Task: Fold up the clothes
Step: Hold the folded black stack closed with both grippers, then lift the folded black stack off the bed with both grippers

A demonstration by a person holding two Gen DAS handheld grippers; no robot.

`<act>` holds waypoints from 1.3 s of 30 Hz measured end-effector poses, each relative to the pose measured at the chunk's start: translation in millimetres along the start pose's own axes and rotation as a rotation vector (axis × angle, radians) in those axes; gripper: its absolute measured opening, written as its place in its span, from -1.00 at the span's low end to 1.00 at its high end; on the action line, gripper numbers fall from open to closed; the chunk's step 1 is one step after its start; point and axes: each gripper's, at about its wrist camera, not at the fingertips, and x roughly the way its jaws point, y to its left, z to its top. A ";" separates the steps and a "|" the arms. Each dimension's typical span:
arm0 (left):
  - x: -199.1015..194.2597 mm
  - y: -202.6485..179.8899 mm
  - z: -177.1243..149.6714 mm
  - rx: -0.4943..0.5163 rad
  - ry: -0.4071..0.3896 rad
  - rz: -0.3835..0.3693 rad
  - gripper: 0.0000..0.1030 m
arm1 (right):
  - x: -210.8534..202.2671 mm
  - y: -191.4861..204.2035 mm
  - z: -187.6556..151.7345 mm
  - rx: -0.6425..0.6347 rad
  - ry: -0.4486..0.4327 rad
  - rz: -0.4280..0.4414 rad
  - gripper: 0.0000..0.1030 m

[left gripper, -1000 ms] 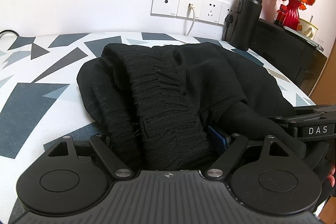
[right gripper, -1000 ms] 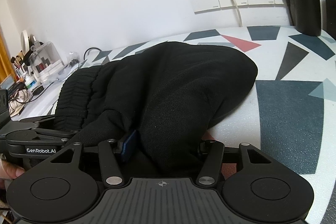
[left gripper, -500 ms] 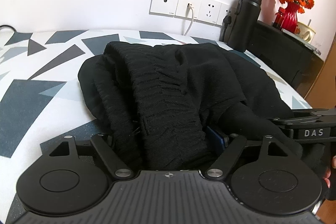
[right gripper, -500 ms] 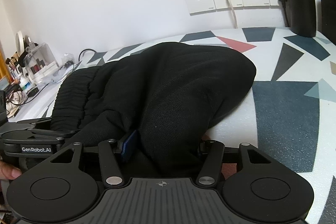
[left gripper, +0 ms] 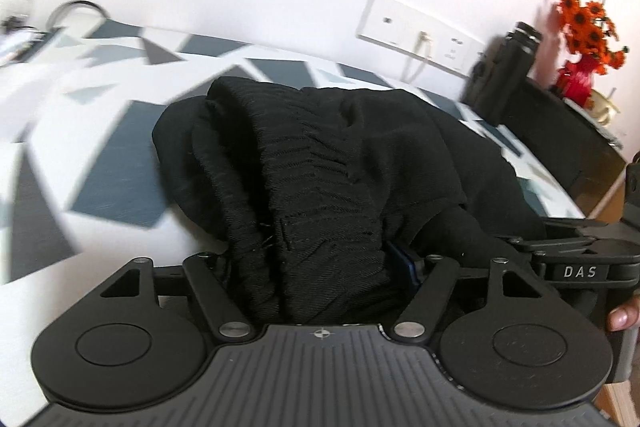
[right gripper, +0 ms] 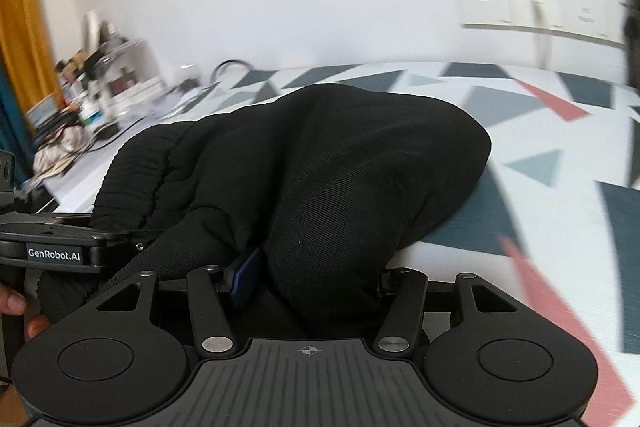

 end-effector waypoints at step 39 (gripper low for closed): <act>-59.5 53.8 -16.5 0.055 -0.253 0.000 0.02 | 34.6 87.3 24.9 -0.135 -0.103 0.167 -0.36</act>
